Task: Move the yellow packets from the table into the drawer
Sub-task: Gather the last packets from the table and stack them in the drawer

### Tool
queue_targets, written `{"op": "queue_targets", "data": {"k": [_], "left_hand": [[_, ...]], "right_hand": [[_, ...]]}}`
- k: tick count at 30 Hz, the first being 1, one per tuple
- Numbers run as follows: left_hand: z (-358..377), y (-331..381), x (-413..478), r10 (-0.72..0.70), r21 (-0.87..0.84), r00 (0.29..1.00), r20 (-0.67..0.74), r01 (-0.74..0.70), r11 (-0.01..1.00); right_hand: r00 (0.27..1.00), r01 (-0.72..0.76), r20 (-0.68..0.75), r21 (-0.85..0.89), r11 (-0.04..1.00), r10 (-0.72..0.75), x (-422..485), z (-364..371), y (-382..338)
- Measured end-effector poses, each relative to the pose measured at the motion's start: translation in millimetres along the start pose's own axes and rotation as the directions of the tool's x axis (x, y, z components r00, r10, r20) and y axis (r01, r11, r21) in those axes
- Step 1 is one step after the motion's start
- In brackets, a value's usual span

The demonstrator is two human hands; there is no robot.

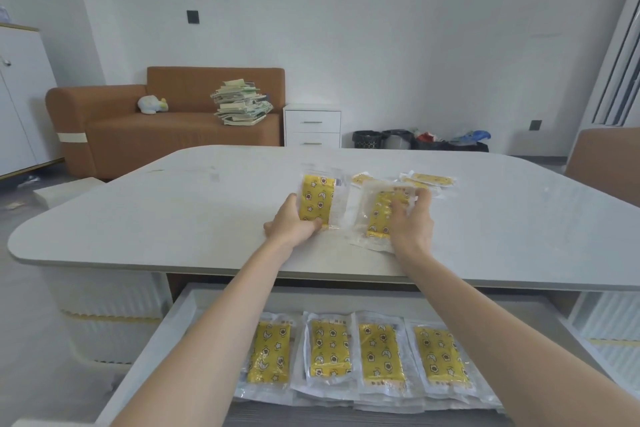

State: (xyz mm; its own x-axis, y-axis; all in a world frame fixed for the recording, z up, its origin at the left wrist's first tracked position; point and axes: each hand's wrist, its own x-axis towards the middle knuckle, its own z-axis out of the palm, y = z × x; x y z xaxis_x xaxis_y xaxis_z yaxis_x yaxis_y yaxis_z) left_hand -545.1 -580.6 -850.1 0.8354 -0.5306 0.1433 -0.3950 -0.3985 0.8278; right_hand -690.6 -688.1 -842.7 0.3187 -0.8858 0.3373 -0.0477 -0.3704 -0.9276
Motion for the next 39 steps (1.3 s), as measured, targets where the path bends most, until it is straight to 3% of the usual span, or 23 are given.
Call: {"op": "queue_targets", "data": {"k": [3, 7, 12, 17, 21, 24, 28, 33, 39], "left_hand": [[-3.0, -0.7, -8.5, 0.052, -0.306, 0.998, -0.023, -0.056, 0.95], [-2.8, 0.0, -12.1, 0.136, -0.341, 0.991, -0.003, -0.129, 0.931], [3.4, 0.8, -13.5, 0.197, -0.22, 0.98, 0.036, -0.185, 0.958], [-1.6, 1.4, -14.6, 0.159, -0.306, 0.968, -0.194, -0.214, 0.928], [-4.5, 5.0, -20.7, 0.206, -0.293, 0.928, -0.312, -0.3, 0.908], [-5.3, 7.2, -24.6, 0.277, -0.193, 0.894, -0.352, -0.359, 0.913], [-5.0, 7.1, -27.0, 0.345, -0.071, 0.898, -0.272, -0.376, 0.924], [-1.3, 7.8, -26.9, 0.384, -0.112, 0.919, -0.091, -0.393, 0.913], [-4.0, 5.5, -24.1, 0.3, -0.224, 0.943, -0.143, -0.326, 0.918]], "right_hand": [[0.988, 0.147, -0.061, 0.048, 0.988, -0.144, -2.3, -0.2, -2.4], [0.942, 0.319, 0.117, -0.028, 0.947, -0.314, -11.1, 2.5, -5.1], [0.964, 0.2, 0.193, -0.091, 0.976, -0.18, -12.1, 0.3, -3.5], [0.986, 0.068, 0.144, 0.109, 0.992, -0.084, -7.1, -1.9, -2.8], [0.984, 0.178, 0.001, 0.056, 0.982, -0.179, -2.5, -0.5, -4.2], [0.975, 0.218, 0.031, 0.099, 0.971, -0.222, -4.1, 1.7, -6.4], [0.967, 0.191, 0.154, 0.088, 0.978, -0.203, -5.1, 4.7, -8.2], [0.926, 0.231, 0.313, -0.036, 0.972, -0.209, -2.5, 4.2, 0.5], [0.928, 0.139, 0.348, 0.008, 0.99, -0.133, 0.0, 3.9, 3.6]]}}
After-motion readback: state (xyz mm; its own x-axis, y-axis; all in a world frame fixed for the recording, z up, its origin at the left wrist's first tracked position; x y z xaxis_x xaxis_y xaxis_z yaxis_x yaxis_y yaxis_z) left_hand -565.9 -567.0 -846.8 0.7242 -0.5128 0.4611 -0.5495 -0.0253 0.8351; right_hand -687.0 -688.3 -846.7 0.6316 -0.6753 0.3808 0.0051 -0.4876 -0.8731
